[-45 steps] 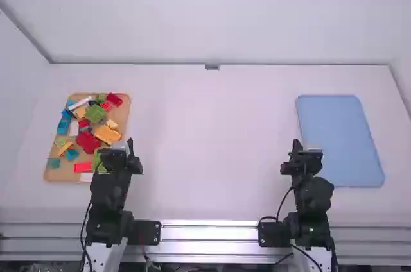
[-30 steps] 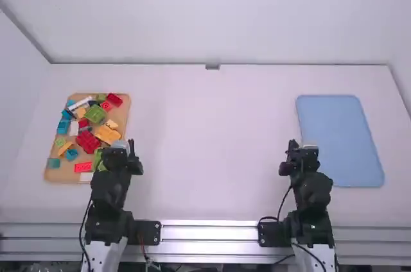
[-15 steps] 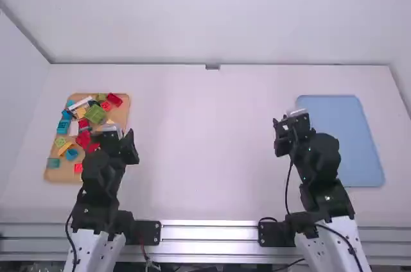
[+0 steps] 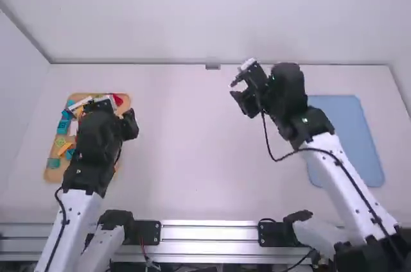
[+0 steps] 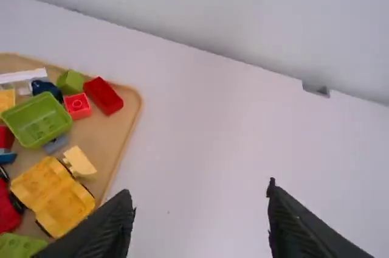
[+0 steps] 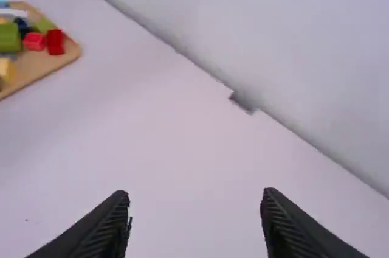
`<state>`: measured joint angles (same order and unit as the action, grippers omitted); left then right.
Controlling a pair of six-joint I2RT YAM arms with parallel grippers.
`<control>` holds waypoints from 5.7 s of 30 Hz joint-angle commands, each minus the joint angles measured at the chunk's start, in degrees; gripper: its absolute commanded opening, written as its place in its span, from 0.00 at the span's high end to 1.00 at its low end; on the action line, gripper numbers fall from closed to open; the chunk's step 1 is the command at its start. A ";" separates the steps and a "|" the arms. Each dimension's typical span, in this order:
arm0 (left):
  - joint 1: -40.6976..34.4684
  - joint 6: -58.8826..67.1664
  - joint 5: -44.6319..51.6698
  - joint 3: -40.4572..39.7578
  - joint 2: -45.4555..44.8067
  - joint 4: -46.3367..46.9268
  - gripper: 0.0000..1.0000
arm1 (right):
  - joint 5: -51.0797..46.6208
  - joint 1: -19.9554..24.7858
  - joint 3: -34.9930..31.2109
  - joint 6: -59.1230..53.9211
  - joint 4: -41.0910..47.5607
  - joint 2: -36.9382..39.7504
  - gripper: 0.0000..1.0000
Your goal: Assemble lego blocks to make yellow taxi
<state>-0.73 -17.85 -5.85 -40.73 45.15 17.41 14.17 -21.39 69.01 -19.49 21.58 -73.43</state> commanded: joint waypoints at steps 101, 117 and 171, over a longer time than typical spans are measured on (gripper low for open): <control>20.46 -21.29 0.37 -21.79 61.18 14.73 0.28 | 23.10 -8.22 11.58 -12.00 -15.58 -38.34 0.02; 21.49 -22.45 -1.31 -17.79 61.18 8.28 0.33 | 23.12 -8.24 11.58 -12.00 -15.32 -38.34 0.02; -29.00 68.50 13.99 -20.74 60.72 7.87 0.73 | 16.70 6.43 -36.87 3.21 -26.80 26.82 0.02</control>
<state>-28.23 40.71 7.53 -61.06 104.36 24.82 27.42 -15.77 32.97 -16.93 -4.97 -47.86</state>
